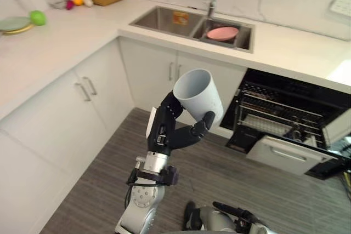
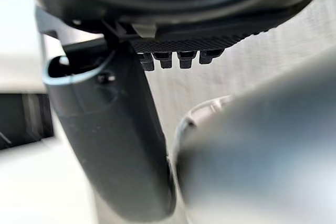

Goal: Walk over to the sink, pick up the cup, carry it to the dishwasher, place the cup inside the dishwasher, then close the dishwasher door

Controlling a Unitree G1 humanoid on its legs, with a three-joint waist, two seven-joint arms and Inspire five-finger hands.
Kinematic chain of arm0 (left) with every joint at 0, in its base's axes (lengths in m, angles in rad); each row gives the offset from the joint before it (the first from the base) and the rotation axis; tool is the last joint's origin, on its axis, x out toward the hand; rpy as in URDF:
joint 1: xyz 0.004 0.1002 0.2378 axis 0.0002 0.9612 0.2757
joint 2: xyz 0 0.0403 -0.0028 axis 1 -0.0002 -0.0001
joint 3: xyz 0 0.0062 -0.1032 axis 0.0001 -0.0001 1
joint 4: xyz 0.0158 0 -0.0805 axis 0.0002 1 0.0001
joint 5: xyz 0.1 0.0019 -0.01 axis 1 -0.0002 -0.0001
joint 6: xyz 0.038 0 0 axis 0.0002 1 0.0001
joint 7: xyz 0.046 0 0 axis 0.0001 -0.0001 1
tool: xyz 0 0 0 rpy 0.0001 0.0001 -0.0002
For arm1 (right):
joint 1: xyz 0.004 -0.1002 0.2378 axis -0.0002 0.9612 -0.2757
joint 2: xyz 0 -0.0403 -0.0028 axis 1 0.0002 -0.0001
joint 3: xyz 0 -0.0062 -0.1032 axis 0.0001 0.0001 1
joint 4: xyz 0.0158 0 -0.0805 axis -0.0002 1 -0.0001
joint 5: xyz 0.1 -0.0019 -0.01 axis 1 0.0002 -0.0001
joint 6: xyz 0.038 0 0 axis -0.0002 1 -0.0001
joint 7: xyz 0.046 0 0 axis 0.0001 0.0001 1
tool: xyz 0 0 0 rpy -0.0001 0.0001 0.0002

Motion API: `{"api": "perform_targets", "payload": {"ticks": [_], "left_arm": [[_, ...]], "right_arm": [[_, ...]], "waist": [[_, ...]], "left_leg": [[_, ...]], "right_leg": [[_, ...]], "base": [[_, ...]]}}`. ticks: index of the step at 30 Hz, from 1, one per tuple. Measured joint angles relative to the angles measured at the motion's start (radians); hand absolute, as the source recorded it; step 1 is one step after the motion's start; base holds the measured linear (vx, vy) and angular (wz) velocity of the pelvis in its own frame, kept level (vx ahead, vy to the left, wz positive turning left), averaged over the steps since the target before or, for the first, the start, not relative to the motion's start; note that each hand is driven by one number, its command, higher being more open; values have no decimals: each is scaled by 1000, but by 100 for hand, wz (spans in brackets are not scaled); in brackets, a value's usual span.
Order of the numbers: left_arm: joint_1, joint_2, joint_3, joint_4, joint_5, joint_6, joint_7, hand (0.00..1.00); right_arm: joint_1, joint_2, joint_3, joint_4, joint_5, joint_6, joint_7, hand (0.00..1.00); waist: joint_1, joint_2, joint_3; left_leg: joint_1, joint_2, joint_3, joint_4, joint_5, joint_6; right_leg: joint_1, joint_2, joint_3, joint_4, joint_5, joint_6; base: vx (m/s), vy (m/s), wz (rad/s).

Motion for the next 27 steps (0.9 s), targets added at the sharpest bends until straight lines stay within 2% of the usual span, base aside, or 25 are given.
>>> {"api": "perform_targets", "payload": {"ticks": [1, 2, 3, 4, 5, 6, 7, 9, 10, 11, 12, 13, 14, 15, 16, 17, 19, 20, 21, 22, 23, 24, 25, 26, 27], "left_arm": [[5, -11, -4, -5, -12, -7, -10, 0], [12, -16, -5, -16, -23, -12, -21, 0], [10, -21, -5, -22, -41, -27, -47, 0], [6, -17, -13, -22, -55, -41, -64, 0], [7, -5, -27, -31, -73, -50, -90, 0], [6, 2, -33, -39, -86, -55, -104, 0], [1, 11, -50, -61, -106, -73, -125, 0], [-22, 22, -71, -83, -124, -89, -126, 0], [-32, 24, -79, -83, -124, -91, -125, 0], [-54, 24, -99, -83, -135, -91, -122, 0], [-81, 20, -125, -83, -141, -91, -120, 0], [-94, 20, -137, -84, -141, -92, -121, 0], [-114, 23, -156, -85, -141, -96, -122, 0], [-136, 31, -163, -84, -140, -95, -122, 0], [-148, 30, -163, -84, -140, -96, -120, 0], [-169, 30, -160, -84, -140, -95, -104, 0], [-179, 30, -140, -84, -143, -90, -86, 0], [-179, 32, -131, -84, -150, -82, -83, 0], [-173, 38, -129, -85, -160, -76, -83, 0], [-167, 44, -127, -87, -162, -75, -82, 0], [-153, 53, -117, -86, -160, -67, -81, 0], [-135, 58, -116, -87, -141, -62, -74, 0], [-127, 61, -115, -89, -129, -62, -69, 0], [-120, 67, -107, -97, -108, -61, -60, 0], [-113, 79, -92, -112, -92, -57, -46, 0]], "right_arm": [[36, -3, -2, -59, -1, -16, -31, 100], [45, -7, -3, -81, -1, -21, -44, 100], [43, -6, -4, -92, -1, -32, -68, 100], [40, -6, -5, -91, -1, -43, -80, 100], [37, -8, -5, -92, -1, -51, -93, 100], [31, -9, -4, -94, -1, -54, -99, 100], [6, -13, 3, -96, -2, -66, -110, 100], [-43, -19, 20, -94, -2, -84, -130, 100], [-57, -18, 24, -94, -2, -90, -140, 100], [-69, -19, 31, -110, -2, -106, -164, 100], [-69, -19, 33, -141, -1, -122, -194, 100], [-70, -19, 36, -157, -1, -126, -211, 100], [-71, -16, 38, -189, -1, -135, -243, 100], [-75, -6, 38, -224, -3, -139, -278, 100], [-77, -5, 37, -248, -6, -139, -296, 100], [-77, -5, 15, -304, -17, -140, -323, 100], [-77, -6, -38, -391, -46, -141, -360, 100], [-77, -6, -66, -441, -76, -142, -380, 100], [-79, -6, -76, -483, -108, -142, -396, 100], [-83, -5, -77, -500, -124, -142, -397, 100], [-92, -5, -76, -523, -156, -142, -392, 100], [-95, -7, -70, -543, -193, -141, -387, 100], [-95, -7, -63, -559, -210, -141, -384, 100], [-98, -7, -47, -587, -233, -141, -374, 100], [-107, -7, -25, -615, -251, -141, -362, 100]], "waist": [[9, 38, -1], [15, 43, -1], [17, 41, -2], [21, 36, 1], [30, 25, -3], [34, 19, -5], [44, 6, -9], [49, -12, -4], [52, -19, -1], [52, -27, -1], [52, -24, -3], [52, -24, -4], [53, -27, -17], [49, -58, -34], [46, -71, -35], [45, -87, -39], [45, -90, -42], [48, -90, -41], [51, -92, -40], [50, -94, -39], [33, -96, -38], [19, -90, -47], [17, -84, -52], [14, -86, -63], [10, -96, -66]], "left_leg": [[-127, 38, -51, 243, 193, 60], [-199, 37, -98, 360, 246, -6], [-280, -1, -131, 422, 190, -51], [-313, -35, -134, 386, 145, -67], [-339, -74, -115, 264, 95, -79], [-343, -91, -103, 178, 79, -81], [-345, -137, -107, -76, 69, -94], [-358, -190, -165, -314, 122, -118], [-363, -204, -180, -352, 163, -124], [-373, -217, -195, -422, 237, -134], [-383, -213, -194, -459, 308, -144], [-384, -207, -191, -463, 345, -143], [-380, -194, -177, -453, 415, -151], [-381, -211, -134, -435, 385, -130], [-382, -218, -115, -426, 370, -123], [-380, -230, -81, -403, 335, -105], [-342, -248, -34, -403, 297, -83], [-299, -255, -5, -419, 273, -72], [-241, -257, 30, -440, 244, -74], [-205, -259, 48, -456, 233, -65], [-127, -263, 80, -494, 224, -64], [-69, -257, 112, -530, 228, -67], [-55, -253, 132, -541, 226, -70], [-42, -249, 160, -553, 222, -75], [-35, -247, 183, -559, 217, -83]], "right_leg": [[44, 40, 20, -51, 0, -1], [73, 63, 48, -83, 0, -4], [112, 74, 78, -122, 1, -18], [153, 78, 105, -166, 8, -25], [211, 81, 145, -232, 37, -21], [237, 81, 169, -261, 45, -18], [289, 78, 236, -311, 59, -12], [329, 64, 319, -339, 56, 1], [344, 56, 345, -349, 52, 9], [374, 43, 392, -367, 41, 27], [403, 40, 430, -379, 29, 49], [413, 40, 449, -381, 21, 62], [419, 37, 484, -377, 0, 94], [406, 3, 511, -368, -17, 124], [401, -12, 516, -365, -22, 134], [399, -40, 515, -362, -28, 146], [395, -75, 490, -321, -29, 173], [365, -89, 453, -216, -33, 197], [297, -107, 395, -41, -16, 250], [253, -126, 362, 65, -1, 272], [187, -165, 291, 231, -1, 255], [141, -206, 204, 258, -12, 235], [121, -228, 154, 225, -11, 230], [97, -253, 80, 121, -5, 221], [91, -261, 22, -19, 36, 192]], "base": [[198, -81, -64], [336, -25, -79], [387, 8, -75], [469, -10, -82], [407, -24, -70], [533, 6, -110], [471, 40, -116], [457, 111, -117], [414, 175, -107], [401, 205, -107], [399, 223, -99], [501, 334, -96], [490, 360, -90], [471, 363, -85], [317, 286, -70], [257, 280, -69], [212, 260, -67], [158, 217, -75], [153, 206, -87], [155, 180, -94], [159, 161, -83], [150, 155, -77], [111, 121, -70], [108, 97, -68], [226, 50, -88]]}}
